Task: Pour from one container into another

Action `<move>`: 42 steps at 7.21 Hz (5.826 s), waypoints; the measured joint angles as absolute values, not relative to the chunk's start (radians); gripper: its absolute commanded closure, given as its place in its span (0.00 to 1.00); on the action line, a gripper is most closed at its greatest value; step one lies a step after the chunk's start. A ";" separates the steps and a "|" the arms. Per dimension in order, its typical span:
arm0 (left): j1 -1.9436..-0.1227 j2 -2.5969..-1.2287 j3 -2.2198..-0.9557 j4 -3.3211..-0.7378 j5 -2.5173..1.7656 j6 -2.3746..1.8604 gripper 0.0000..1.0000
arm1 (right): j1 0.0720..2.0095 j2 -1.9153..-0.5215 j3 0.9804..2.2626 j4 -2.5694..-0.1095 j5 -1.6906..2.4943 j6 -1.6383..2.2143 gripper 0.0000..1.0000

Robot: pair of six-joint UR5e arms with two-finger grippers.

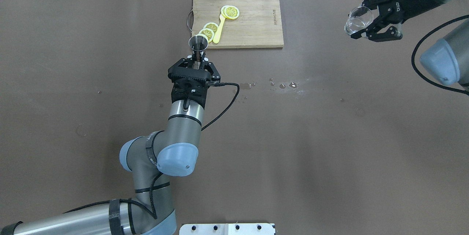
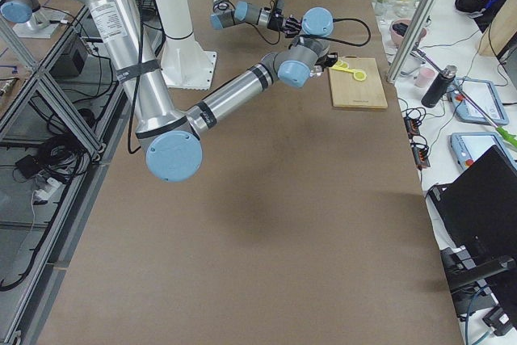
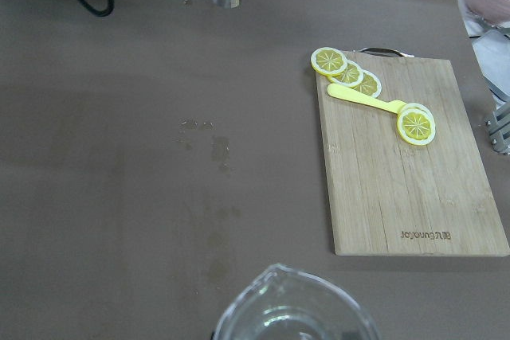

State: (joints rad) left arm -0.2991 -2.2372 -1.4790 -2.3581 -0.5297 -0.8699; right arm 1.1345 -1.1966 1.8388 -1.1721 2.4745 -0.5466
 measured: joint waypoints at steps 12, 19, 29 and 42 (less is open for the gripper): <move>-0.410 -2.420 -1.358 -2.453 -0.737 -0.710 1.00 | 0.990 -0.988 1.914 -1.495 2.407 -0.490 1.00; -0.392 -2.420 -1.313 -2.549 -0.809 -0.708 1.00 | 0.967 -0.994 1.915 -1.510 2.403 -0.486 1.00; -0.370 -2.422 -1.292 -2.629 -0.845 -0.598 1.00 | 0.959 -0.716 1.720 -1.912 2.280 -0.752 1.00; -0.368 -2.422 -1.270 -2.658 -0.868 -0.567 1.00 | 0.886 -0.579 1.579 -2.085 2.181 -0.866 1.00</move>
State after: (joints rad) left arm -0.3682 -2.4222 -1.2701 -2.6584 -0.8677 -0.5673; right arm 0.8862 -0.5788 1.5789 -2.0850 2.1814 -0.8657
